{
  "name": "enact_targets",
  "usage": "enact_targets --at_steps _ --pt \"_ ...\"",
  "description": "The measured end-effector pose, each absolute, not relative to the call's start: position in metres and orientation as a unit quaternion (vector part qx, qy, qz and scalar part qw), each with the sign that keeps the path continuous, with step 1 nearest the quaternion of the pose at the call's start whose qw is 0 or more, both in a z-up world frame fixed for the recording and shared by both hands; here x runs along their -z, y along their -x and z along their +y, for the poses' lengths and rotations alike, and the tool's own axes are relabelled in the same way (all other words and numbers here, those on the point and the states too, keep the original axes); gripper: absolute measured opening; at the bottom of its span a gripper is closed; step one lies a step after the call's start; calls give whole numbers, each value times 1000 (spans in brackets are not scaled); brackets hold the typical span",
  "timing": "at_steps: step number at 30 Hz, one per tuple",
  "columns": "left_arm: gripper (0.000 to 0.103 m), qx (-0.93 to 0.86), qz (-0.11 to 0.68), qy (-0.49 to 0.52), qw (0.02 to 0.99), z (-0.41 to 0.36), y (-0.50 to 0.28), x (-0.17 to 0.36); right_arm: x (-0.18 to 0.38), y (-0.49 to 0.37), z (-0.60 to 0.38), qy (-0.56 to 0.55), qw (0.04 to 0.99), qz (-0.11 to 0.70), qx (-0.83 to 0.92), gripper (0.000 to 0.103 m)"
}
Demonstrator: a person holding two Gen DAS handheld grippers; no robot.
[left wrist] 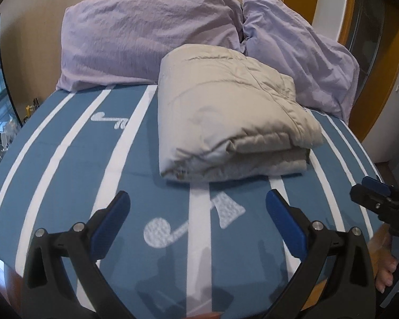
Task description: Fold large clothes
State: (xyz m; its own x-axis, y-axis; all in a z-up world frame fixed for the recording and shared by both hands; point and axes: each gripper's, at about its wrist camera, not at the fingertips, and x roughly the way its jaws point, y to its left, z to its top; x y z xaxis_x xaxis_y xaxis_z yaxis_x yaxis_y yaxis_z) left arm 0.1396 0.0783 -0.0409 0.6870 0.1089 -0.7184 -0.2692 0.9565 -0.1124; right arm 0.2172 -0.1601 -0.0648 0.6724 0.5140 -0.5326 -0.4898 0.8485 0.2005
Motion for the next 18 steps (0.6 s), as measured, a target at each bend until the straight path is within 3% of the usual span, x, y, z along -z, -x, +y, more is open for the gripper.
enact_targets --at_steps 18 --pt "101 -74 397 128 906 70 -126 37 63 -196 -155 -11 907 308 -286 102"
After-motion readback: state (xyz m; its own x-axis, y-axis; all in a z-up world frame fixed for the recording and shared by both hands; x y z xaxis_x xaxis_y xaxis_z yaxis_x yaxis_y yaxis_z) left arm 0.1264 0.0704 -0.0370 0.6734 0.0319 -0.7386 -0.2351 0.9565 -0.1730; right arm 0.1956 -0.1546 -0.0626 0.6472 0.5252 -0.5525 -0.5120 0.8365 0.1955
